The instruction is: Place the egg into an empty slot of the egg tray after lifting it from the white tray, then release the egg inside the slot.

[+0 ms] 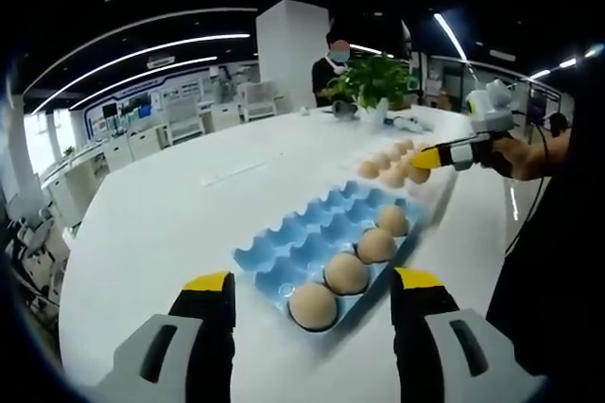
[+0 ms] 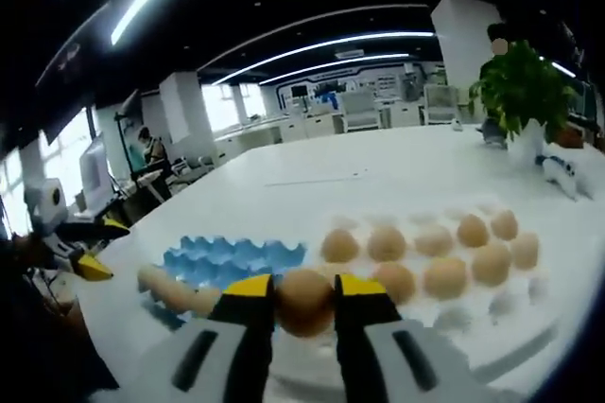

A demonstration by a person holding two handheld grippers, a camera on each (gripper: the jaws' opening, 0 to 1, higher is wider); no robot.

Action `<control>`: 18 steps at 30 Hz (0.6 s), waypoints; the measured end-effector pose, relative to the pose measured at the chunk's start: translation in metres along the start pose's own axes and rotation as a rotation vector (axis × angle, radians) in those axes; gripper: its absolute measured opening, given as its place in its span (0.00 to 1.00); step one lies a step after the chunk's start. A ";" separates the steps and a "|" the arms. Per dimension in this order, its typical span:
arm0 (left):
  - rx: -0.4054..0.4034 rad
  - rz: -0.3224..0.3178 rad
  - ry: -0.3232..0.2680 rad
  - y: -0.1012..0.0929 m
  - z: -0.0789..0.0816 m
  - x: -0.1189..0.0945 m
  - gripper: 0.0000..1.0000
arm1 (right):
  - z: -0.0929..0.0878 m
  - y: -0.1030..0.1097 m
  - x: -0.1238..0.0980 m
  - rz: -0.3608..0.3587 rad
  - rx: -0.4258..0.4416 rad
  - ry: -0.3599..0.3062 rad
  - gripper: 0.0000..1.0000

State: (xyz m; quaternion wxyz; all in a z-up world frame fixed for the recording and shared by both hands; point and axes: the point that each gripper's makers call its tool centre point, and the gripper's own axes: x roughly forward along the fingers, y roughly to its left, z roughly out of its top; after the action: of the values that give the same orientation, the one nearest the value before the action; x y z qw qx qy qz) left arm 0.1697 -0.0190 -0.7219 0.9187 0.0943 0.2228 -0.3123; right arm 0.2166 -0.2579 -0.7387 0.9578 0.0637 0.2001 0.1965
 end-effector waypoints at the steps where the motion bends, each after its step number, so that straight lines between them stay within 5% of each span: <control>1: 0.001 0.001 0.000 0.000 0.000 0.000 0.66 | -0.002 0.005 0.002 0.015 -0.013 0.009 0.24; 18: -0.003 0.006 0.001 0.002 -0.002 -0.001 0.66 | -0.023 0.038 0.023 0.114 -0.089 0.070 0.24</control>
State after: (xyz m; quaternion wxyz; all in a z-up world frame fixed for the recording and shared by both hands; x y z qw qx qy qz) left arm 0.1695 -0.0160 -0.7232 0.9196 0.0939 0.2234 -0.3093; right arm 0.2130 -0.2129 -0.7604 0.9393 0.0257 0.2204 0.2616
